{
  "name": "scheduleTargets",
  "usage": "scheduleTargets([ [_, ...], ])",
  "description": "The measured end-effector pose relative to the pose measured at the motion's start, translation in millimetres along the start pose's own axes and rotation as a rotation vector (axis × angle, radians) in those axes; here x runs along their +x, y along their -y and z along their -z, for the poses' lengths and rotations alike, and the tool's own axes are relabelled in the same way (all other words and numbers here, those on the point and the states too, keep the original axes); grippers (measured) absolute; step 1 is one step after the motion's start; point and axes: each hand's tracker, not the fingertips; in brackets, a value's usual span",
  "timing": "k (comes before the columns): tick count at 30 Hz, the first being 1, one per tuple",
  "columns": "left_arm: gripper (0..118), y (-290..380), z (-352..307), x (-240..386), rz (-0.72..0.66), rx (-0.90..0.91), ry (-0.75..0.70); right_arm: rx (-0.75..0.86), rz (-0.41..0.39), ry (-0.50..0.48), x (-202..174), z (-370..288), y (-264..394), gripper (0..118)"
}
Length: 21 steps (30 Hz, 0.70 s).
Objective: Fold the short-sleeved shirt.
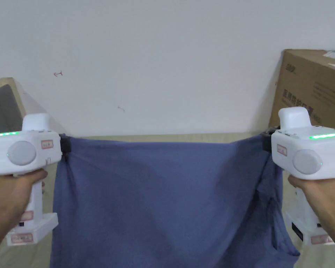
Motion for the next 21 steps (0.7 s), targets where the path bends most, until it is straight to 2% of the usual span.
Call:
scheduleTargets([
  [2, 2, -29, -10, 1, 0.009, 0.056, -0.013, 0.076, -0.017, -0.006, -2, -2, -32, 5],
  [5, 2, -70, -22, 5, 0.019, 0.123, -0.052, 0.151, -0.002, -0.027, -3, -5, -77, 5],
  [11, 2, -121, -25, 7, 0.014, 0.221, -0.079, 0.232, 0.02, -0.05, 1, -2, -137, 5],
  [15, 2, -138, -7, 7, 0.018, 0.243, -0.09, 0.26, 0.018, -0.074, 8, 25, -150, 5],
  [20, 2, -128, 39, 8, 0.075, 0.233, -0.143, 0.256, -0.048, -0.088, 8, 62, -143, 5],
  [21, 2, -121, 49, 8, 0.084, 0.225, -0.148, 0.241, -0.05, -0.091, 8, 41, -145, 5],
])
